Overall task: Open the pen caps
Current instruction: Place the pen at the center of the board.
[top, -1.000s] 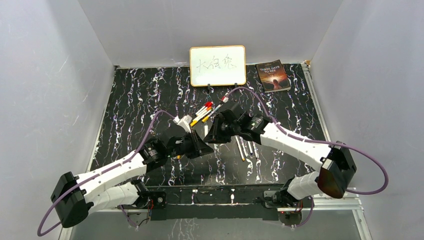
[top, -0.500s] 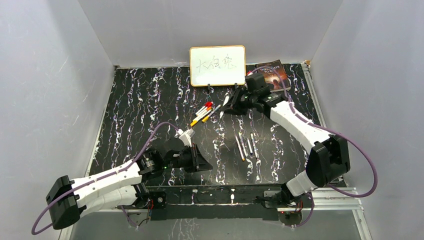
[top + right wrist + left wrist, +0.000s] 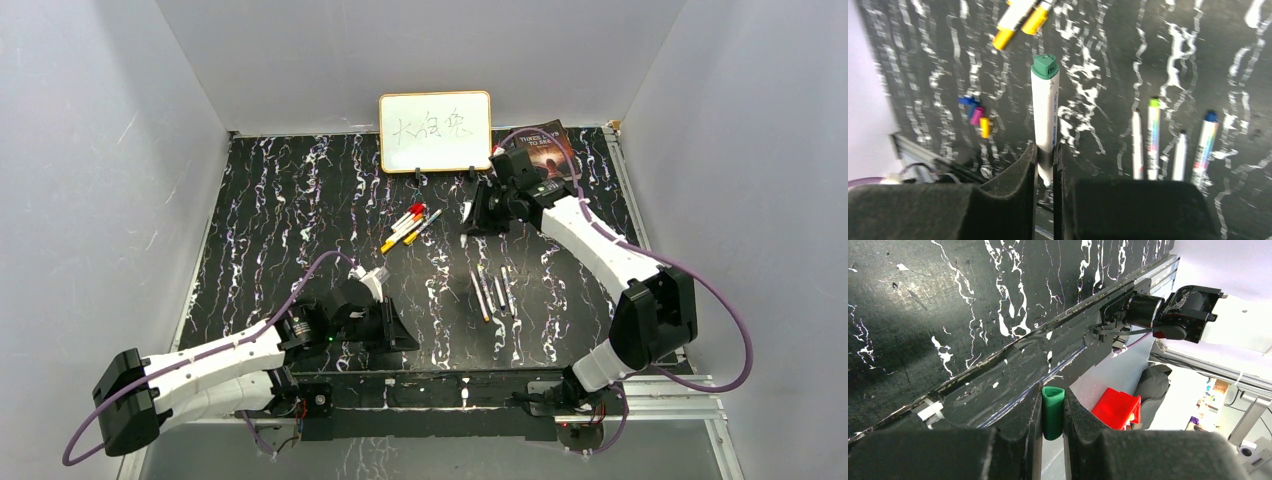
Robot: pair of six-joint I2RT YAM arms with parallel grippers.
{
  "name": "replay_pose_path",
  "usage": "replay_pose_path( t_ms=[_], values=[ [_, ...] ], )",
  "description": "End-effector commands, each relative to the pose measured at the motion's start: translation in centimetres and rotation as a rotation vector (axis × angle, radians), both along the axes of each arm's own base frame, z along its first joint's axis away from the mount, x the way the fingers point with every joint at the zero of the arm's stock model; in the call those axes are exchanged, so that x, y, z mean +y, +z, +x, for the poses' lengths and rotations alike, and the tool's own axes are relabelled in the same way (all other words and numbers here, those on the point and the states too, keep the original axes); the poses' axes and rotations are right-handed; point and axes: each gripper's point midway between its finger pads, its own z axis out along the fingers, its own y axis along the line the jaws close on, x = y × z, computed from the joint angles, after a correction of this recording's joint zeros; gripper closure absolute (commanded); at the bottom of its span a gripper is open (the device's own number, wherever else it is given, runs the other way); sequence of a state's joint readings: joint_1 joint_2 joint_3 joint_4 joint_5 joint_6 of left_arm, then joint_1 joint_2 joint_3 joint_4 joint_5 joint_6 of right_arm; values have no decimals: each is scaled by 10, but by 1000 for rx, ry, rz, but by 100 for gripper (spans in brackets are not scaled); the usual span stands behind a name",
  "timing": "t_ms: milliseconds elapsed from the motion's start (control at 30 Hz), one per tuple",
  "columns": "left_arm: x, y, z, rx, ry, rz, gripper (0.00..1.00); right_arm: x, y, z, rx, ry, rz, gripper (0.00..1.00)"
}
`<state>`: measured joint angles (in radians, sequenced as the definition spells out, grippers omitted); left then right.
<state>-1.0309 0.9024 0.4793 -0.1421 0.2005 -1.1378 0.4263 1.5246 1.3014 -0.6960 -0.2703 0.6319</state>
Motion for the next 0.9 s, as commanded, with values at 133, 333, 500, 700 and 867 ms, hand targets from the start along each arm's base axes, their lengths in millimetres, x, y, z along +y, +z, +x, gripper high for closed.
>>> replay_pose_path(
  t_ms=[133, 333, 500, 700, 867],
  values=[
    [-9, 3, 0, 12, -21, -1, 100, -19, -44, -62, 28, 157, -340, 100],
    [-12, 8, 3, 1, -21, 0, 100, -5, -82, -93, 70, 249, -486, 100],
    [-8, 8, 4, 0, -3, 5, 100, -11, -108, -101, 107, 271, -586, 100],
    [-3, 7, 2, 2, 7, 6, 100, -14, -124, -102, 133, 288, -620, 100],
    [-3, 8, 3, 0, 10, 6, 100, -16, -136, -102, 154, 295, -646, 100]
  ],
)
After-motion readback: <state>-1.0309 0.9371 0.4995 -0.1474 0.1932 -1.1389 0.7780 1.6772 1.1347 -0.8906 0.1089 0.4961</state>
